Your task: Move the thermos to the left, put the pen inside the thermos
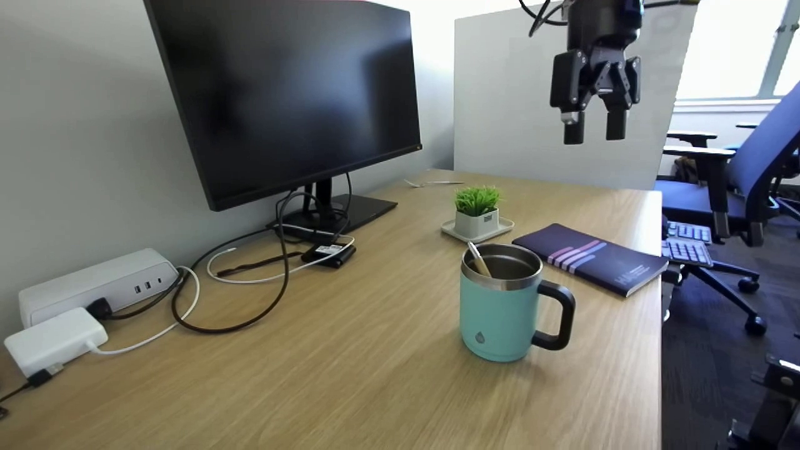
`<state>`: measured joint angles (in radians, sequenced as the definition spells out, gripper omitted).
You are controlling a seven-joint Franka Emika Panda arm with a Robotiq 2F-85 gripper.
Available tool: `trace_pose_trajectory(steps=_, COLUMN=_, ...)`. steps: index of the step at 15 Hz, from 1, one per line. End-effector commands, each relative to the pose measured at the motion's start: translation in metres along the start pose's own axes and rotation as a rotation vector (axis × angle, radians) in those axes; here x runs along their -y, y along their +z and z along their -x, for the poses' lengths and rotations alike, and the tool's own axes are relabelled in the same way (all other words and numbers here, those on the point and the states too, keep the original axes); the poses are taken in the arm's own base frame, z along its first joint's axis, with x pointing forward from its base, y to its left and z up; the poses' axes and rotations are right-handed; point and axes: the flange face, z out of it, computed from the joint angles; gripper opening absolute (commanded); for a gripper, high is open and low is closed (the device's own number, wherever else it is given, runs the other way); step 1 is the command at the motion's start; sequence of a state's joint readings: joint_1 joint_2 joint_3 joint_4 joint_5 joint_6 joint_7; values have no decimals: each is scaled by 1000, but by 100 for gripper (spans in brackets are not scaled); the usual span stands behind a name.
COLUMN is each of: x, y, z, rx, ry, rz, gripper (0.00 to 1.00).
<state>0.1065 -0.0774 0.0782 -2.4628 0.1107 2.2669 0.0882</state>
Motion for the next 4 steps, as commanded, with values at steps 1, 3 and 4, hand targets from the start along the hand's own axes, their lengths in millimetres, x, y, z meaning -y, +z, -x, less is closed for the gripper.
trace_pose_trajectory(steps=1, x=-10, y=-2, z=3, rx=15, ry=-8, rz=19, gripper=100)
trace_pose_trajectory(steps=3, x=-19, y=-4, z=9, rx=27, ry=-11, rz=38, gripper=100)
trace_pose_trajectory(steps=4, x=-18, y=-4, z=11, rx=26, ry=-14, rz=41, gripper=100)
